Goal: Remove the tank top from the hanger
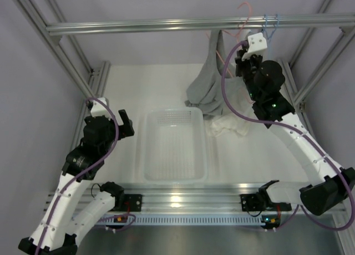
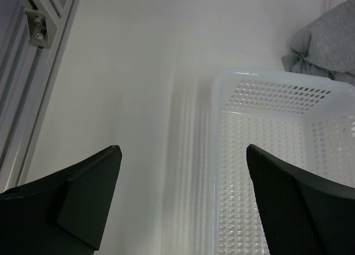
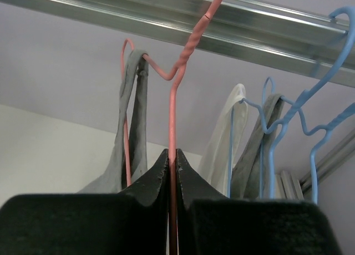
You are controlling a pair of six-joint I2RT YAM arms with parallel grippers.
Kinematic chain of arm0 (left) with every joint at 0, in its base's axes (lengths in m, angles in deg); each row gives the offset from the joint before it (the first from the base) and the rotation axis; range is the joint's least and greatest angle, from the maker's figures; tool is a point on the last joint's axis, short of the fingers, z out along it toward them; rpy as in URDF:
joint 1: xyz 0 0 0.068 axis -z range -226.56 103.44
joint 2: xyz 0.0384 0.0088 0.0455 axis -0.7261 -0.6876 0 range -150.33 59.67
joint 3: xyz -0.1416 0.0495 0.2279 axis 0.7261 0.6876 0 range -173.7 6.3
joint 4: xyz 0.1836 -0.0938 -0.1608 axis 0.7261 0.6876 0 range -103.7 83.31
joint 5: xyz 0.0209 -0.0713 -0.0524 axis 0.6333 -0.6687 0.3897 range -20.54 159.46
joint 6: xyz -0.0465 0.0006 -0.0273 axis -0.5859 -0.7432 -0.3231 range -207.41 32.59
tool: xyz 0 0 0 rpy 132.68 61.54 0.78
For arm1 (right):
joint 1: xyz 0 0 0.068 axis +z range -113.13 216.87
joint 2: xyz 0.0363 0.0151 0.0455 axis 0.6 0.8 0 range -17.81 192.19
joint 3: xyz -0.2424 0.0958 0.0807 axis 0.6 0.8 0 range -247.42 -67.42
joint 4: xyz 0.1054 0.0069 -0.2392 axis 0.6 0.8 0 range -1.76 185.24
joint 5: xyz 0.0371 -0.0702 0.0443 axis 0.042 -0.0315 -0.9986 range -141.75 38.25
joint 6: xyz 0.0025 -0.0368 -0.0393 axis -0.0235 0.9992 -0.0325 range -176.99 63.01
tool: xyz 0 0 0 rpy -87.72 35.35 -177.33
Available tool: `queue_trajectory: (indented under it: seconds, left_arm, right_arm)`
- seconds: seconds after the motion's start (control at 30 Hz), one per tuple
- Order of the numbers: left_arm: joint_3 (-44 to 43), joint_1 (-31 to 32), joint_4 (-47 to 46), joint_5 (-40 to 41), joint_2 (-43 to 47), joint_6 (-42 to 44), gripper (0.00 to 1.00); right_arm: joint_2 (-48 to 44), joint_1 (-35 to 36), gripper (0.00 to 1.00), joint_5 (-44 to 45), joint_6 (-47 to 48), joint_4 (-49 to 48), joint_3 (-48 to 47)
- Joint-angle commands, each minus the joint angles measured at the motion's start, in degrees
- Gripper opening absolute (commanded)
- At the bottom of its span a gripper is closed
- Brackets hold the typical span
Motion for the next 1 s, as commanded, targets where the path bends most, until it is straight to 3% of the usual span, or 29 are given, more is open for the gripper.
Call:
queue_trajectory:
  seconds: [0.0, 0.37, 0.5, 0.57, 0.63, 0.77, 0.87, 0.97]
  left_arm:
    - [0.2, 0.2, -2.6, 0.1, -0.2, 0.4, 0.99]
    - [-5.1, 0.1, -2.8, -5.4, -4.6, 0.0, 0.99]
    - [-9.3, 0.2, -6.4, -15.7, -8.7, -5.4, 0.99]
    - [-10.0, 0.5, -13.5, -23.6, -11.8, -8.2, 0.99]
    - [-11.3, 3.9, -18.7, -25.3, -16.5, -10.5, 0.99]
    - [-21.8, 14.9, -24.8, -18.9, -28.1, -6.3, 0.99]
    - [-32.3, 20.6, -27.9, -24.5, -40.6, -2.7, 0.99]
    - [-42.2, 24.0, -30.1, -27.1, -46.4, 2.7, 0.99]
  right_arm:
    - [-3.5, 0.5, 0.0, -0.6, -0.6, -3.2, -0.6]
    - [-13.2, 1.3, 0.0, -1.0, -6.0, 3.6, 9.1]
    - [-18.8, 2.4, 0.0, -1.9, -8.3, 6.1, 13.8]
    - [-22.4, 3.6, 0.0, -1.7, -9.0, 9.4, 14.5]
    - [-26.2, 4.8, 0.0, -1.2, -9.5, 12.1, 14.5]
    - [-30.4, 5.2, 0.0, -1.6, -12.6, 21.6, 11.5]
    - [-34.8, 5.1, 0.0, -1.0, -14.9, 25.8, 11.7]
    - [-39.5, 5.2, 0.0, -1.0, -15.0, 27.9, 12.4]
